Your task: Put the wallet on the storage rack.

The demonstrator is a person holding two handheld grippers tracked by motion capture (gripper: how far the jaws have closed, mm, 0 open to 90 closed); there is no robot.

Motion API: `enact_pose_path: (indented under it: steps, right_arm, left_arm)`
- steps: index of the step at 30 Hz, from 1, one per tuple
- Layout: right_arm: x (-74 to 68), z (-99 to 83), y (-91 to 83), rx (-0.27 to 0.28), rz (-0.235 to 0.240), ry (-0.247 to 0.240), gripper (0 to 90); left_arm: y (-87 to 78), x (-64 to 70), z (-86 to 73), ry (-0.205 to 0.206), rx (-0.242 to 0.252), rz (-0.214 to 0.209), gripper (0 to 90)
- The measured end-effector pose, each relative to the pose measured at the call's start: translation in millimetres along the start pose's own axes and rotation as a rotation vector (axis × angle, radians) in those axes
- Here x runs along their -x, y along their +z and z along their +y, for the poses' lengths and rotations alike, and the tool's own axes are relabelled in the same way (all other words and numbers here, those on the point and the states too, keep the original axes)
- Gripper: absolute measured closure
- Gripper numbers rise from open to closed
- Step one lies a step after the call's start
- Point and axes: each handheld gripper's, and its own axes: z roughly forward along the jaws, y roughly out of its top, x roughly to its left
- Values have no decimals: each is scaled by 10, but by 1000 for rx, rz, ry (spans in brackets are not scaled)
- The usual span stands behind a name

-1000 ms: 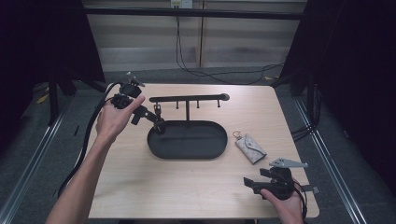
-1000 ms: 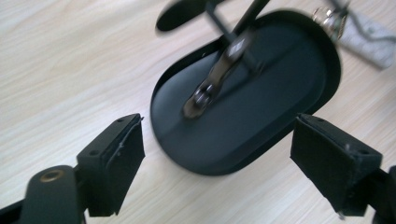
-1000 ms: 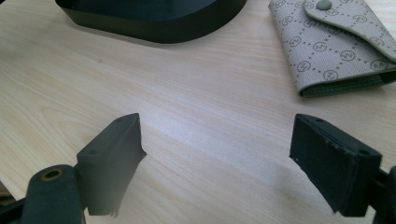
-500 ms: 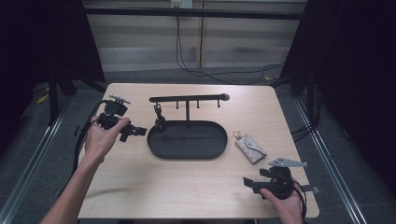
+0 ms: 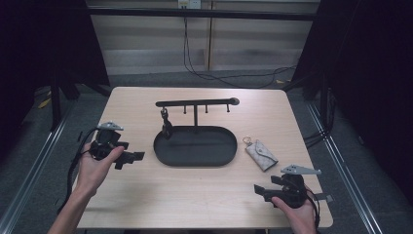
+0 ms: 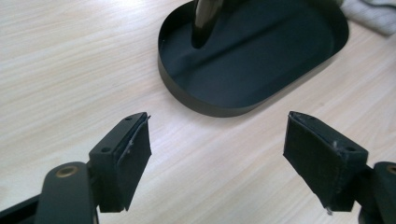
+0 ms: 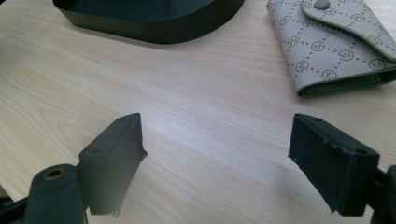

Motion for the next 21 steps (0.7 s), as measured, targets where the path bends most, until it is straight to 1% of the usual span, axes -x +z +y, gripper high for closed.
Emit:
enact_pose_path:
  steps: [2,4,6,7,8,10,12,13,15,17,19,20,21]
  right_arm:
    - [1,2,-2,3,-1,2,178]
    - [1,3,-5,5,-3,3,180]
    - [0,2,-11,8,-4,-1,183]
    - [0,2,-10,10,-1,-2,183]
    - [2,4,-9,11,5,-2,183]
    - [-1,9,-3,8,1,-4,180]
    - [-2,11,-5,8,2,-4,180]
    - [3,11,-11,14,6,-6,177]
    - [7,13,-12,14,8,-6,174]
    - [10,24,-14,10,9,0,169]
    - [8,38,-15,8,-2,-10,169]
    - [6,48,-19,7,-1,-15,169]
    - [5,59,-19,9,-1,-15,169]
  left_arm:
    - [-46,-4,-69,1,27,17,228]
    - [-83,-8,-140,-2,47,3,227]
    - [-90,9,-227,-13,72,4,228]
    - [-90,8,-270,-17,67,7,227]
    - [-82,17,-314,-27,71,23,227]
    - [-66,21,-384,-27,72,0,223]
    - [-54,54,-444,-19,85,12,222]
    - [-52,69,-471,-13,90,7,219]
    - [-51,108,-516,10,69,12,219]
    - [-73,147,-577,31,67,27,220]
    - [-102,157,-661,26,74,11,220]
    - [-114,153,-710,17,85,13,220]
    - [-119,145,-760,-2,101,3,220]
